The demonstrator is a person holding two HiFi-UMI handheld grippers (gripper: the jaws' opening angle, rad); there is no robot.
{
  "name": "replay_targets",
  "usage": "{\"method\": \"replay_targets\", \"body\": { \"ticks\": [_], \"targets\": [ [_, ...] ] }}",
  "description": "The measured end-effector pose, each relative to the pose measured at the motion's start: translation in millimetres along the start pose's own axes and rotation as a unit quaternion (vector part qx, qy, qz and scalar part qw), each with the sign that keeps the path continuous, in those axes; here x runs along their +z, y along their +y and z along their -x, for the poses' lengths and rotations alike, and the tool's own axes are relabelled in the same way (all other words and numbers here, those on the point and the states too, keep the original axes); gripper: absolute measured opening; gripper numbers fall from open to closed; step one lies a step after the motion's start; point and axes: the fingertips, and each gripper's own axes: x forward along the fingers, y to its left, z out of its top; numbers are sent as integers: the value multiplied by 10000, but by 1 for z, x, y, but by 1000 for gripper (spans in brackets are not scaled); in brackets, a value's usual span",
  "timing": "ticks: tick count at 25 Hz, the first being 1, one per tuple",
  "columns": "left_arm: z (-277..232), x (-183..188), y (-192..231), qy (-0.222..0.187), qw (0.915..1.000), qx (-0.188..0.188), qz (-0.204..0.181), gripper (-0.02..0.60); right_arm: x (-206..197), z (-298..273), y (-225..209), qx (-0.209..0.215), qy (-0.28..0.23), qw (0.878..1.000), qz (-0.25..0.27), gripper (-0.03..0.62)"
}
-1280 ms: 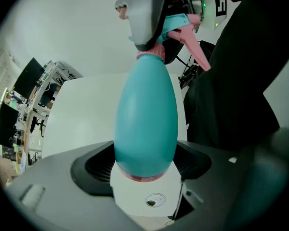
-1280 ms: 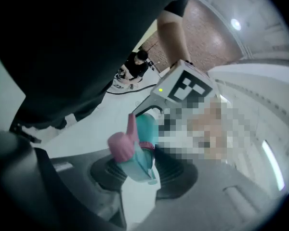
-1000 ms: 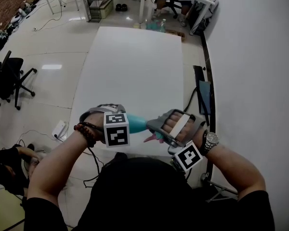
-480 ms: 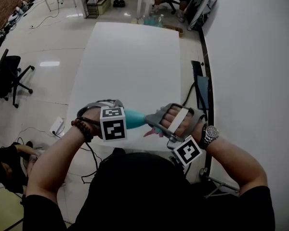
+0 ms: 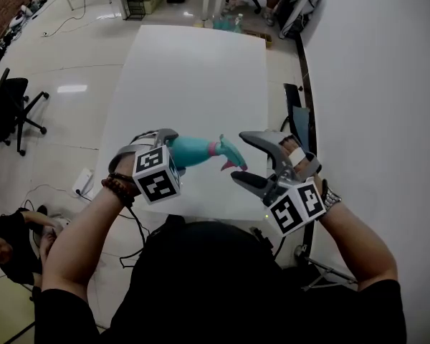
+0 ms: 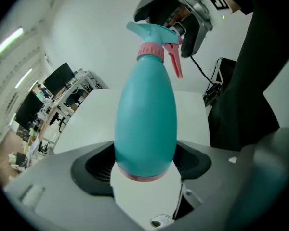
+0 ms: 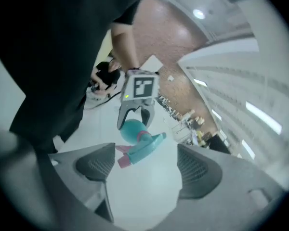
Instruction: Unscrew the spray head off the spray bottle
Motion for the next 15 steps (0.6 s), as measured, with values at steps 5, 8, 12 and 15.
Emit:
{"method": "replay_targets", "body": {
  "ticks": [5, 8, 12, 15],
  "targets": [
    [-3, -10, 13, 195, 9990, 393, -64, 399, 19, 4, -27, 987, -824, 9349, -3308, 433],
    [-3, -9, 13, 340, 9977, 535, -260, 399, 12, -12, -29, 1038, -629, 9131, -3893, 430],
    [1, 1, 17, 409, 9963, 663, -351, 399, -6, -33, -17, 1075, -32, 9128, -3940, 343],
    [4, 3, 20, 505, 9951, 738, -423, 399, -9, -38, -15, 1103, 70, 9089, -4021, 249]
  ]
}}
